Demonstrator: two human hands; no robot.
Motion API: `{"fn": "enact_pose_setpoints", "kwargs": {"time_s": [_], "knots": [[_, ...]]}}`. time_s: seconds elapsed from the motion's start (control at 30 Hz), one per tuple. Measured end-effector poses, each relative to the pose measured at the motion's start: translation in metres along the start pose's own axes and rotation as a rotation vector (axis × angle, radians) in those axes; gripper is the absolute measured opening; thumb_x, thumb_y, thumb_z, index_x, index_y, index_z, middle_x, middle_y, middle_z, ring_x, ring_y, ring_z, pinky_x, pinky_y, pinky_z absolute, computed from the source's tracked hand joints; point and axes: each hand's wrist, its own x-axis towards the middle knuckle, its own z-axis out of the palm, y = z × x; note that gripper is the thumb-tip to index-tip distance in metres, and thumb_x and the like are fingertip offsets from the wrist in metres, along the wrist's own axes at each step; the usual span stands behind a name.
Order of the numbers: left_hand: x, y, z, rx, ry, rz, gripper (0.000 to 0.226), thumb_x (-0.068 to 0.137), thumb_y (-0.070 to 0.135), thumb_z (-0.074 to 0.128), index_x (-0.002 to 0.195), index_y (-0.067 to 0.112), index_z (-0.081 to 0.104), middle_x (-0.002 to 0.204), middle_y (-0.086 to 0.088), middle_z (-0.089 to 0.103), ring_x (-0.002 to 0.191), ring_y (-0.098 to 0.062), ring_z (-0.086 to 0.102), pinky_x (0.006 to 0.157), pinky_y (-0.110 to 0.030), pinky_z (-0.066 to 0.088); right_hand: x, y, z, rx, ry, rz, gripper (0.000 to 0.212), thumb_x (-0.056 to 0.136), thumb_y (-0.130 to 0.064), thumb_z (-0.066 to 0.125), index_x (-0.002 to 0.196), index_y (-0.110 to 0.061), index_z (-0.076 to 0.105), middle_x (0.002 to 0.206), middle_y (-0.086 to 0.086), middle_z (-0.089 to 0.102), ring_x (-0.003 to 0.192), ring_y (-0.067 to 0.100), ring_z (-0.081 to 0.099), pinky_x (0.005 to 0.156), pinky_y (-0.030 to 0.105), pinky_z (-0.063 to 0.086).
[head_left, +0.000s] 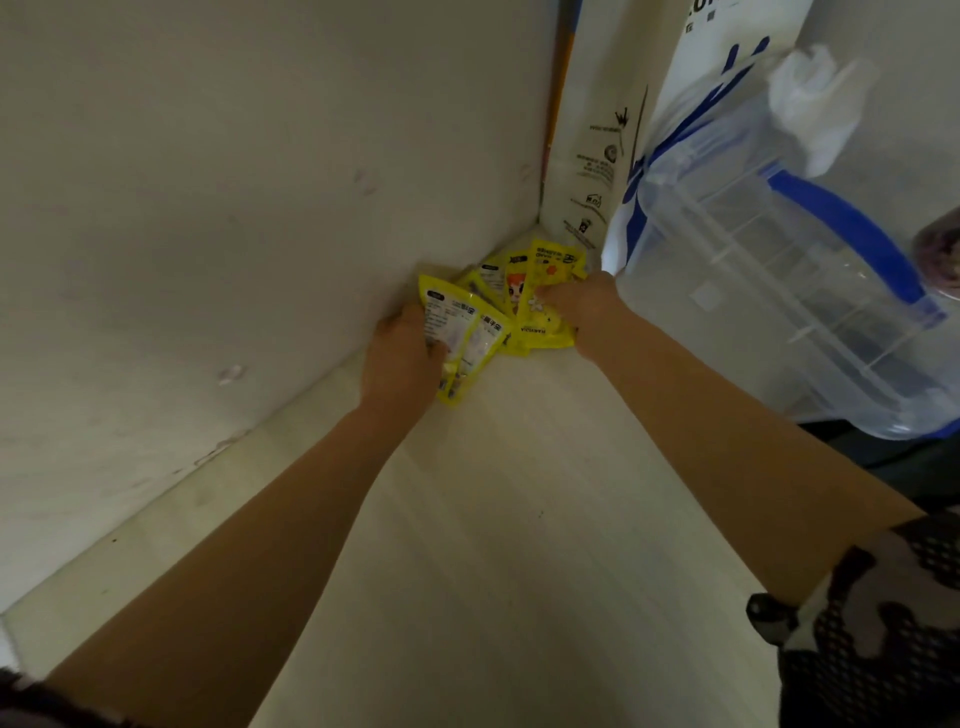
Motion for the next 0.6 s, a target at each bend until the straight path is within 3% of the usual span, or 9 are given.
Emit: {"fn": "enact_pose_setpoints", "kwargs": {"time_s": [0.1,0.17,0.27,0.33,0.5,0.6], "knots": [[-0.005,-0.001,0.002,-0.054,0.021,-0.034,0.028,0.086,0.011,0.061,0.111,0.001,0.055,0.113,-0.019,0.063,0.105,-0.036,0.057,0.088,-0.044,0.049,-0.012,0.003,0.001,-0.071,0.014,0.005,0.051,0.088,-0.016,0.066,0.132,0.002,0.047,0.133,0.018,0.054,0.121,0.031,0.055,0.102,0.039,0.046],[-0.009,0.000,0.003,-0.099,0.023,-0.069,0.025,0.085,0.010,0.062,0.108,0.002,0.057,0.110,-0.018,0.063,0.101,-0.033,0.060,0.085,-0.038,0.049,-0.017,0.012,-0.001,-0.073,0.017,0.008,0.039,0.089,-0.011,0.064,0.124,0.002,0.054,0.127,0.018,0.058,0.116,0.031,0.058,0.095,0.038,0.048],[-0.019,0.003,0.003,-0.099,0.031,-0.096,0.019,0.082,0.006,0.064,0.099,-0.003,0.059,0.111,-0.019,0.054,0.097,-0.031,0.056,0.077,-0.020,0.036,-0.027,0.028,-0.006,-0.037,0.024,0.002,0.028,0.085,-0.005,0.065,0.113,-0.004,0.063,0.117,0.018,0.065,0.099,0.029,0.064,0.085,0.037,0.052],[-0.027,0.002,0.003,-0.125,0.021,-0.142,0.022,0.081,0.008,0.066,0.100,-0.002,0.060,0.115,-0.018,0.051,0.097,-0.029,0.055,0.073,-0.012,0.030,-0.032,0.039,-0.012,-0.014,0.042,0.016,0.025,0.084,-0.006,0.066,0.109,-0.006,0.065,0.113,0.017,0.067,0.097,0.029,0.065,0.085,0.038,0.053],[-0.056,-0.009,-0.002,-0.238,0.002,-0.325,0.031,0.077,0.022,0.073,0.104,0.011,0.064,0.103,-0.008,0.069,0.095,-0.028,0.065,0.082,-0.035,0.053,-0.050,0.066,-0.034,0.001,0.107,0.025,0.039,0.080,-0.008,0.068,0.118,-0.005,0.061,0.112,0.015,0.067,0.099,0.030,0.066,0.086,0.040,0.055],[-0.082,-0.014,-0.006,-0.393,0.038,-0.421,0.025,0.075,0.019,0.075,0.098,0.018,0.063,0.094,-0.002,0.068,0.089,-0.024,0.066,0.076,-0.036,0.056,-0.066,0.082,-0.047,0.009,0.116,0.032,0.033,0.080,-0.008,0.068,0.112,-0.006,0.062,0.110,0.014,0.067,0.099,0.030,0.066,0.088,0.043,0.055]]}}
